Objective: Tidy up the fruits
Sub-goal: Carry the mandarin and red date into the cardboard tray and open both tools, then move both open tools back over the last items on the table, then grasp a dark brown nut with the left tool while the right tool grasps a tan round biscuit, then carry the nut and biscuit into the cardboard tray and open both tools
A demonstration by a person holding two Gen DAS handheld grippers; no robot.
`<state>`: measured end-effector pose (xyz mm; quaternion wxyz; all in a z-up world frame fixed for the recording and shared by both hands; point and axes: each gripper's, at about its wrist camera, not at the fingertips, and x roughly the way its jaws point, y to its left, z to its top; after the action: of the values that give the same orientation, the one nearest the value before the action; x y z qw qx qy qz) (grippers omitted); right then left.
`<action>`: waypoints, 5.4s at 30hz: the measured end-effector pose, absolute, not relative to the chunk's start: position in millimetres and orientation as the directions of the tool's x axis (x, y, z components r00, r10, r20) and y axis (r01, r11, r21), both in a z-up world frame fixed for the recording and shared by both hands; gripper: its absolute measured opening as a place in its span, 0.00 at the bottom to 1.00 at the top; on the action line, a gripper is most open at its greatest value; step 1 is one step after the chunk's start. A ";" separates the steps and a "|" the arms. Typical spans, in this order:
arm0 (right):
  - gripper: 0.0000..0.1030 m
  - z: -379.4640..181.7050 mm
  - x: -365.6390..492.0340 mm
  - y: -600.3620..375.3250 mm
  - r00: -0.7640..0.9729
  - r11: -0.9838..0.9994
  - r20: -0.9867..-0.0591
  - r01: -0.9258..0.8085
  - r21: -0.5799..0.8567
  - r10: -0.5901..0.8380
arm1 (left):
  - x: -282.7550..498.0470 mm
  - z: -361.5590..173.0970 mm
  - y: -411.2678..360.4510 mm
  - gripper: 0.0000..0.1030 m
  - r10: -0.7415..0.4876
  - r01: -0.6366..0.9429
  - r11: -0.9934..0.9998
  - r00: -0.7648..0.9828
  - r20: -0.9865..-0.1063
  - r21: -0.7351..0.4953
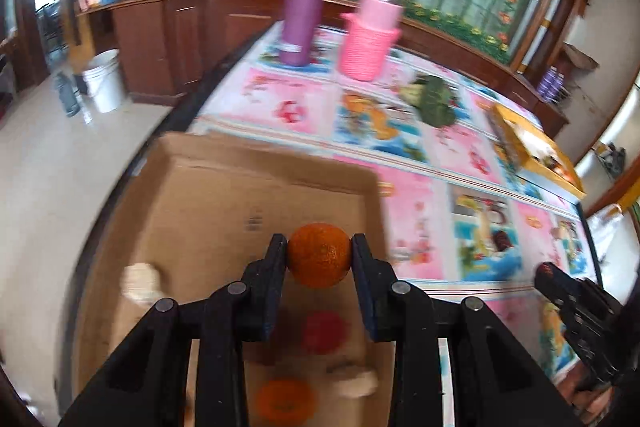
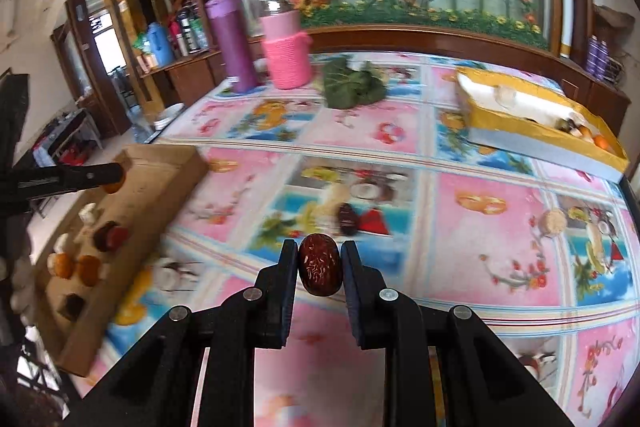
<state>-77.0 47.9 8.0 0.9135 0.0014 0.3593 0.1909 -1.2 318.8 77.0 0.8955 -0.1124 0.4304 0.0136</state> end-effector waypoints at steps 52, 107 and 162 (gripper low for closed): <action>0.67 18.5 -118.0 148.6 0.635 0.903 -0.668 -0.408 0.135 0.388 | -128.2 116.5 312.7 0.83 0.250 -0.338 0.941 0.746 -0.618 -0.028; 0.62 -6.8 -12.9 -121.7 0.681 0.997 -0.731 0.010 0.075 0.048 | 52.5 31.9 82.5 0.72 -0.233 0.201 0.969 0.561 -0.795 -0.142; 0.29 -0.6 -112.2 250.9 0.458 0.757 -0.744 -0.646 0.099 0.488 | -88.0 42.0 377.2 0.18 0.011 -0.264 0.940 0.659 -0.752 -0.218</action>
<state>-112.2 250.9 -0.6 0.8479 -0.0992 0.3994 0.3343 -88.0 377.2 42.0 0.8974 -0.1560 0.4056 0.0766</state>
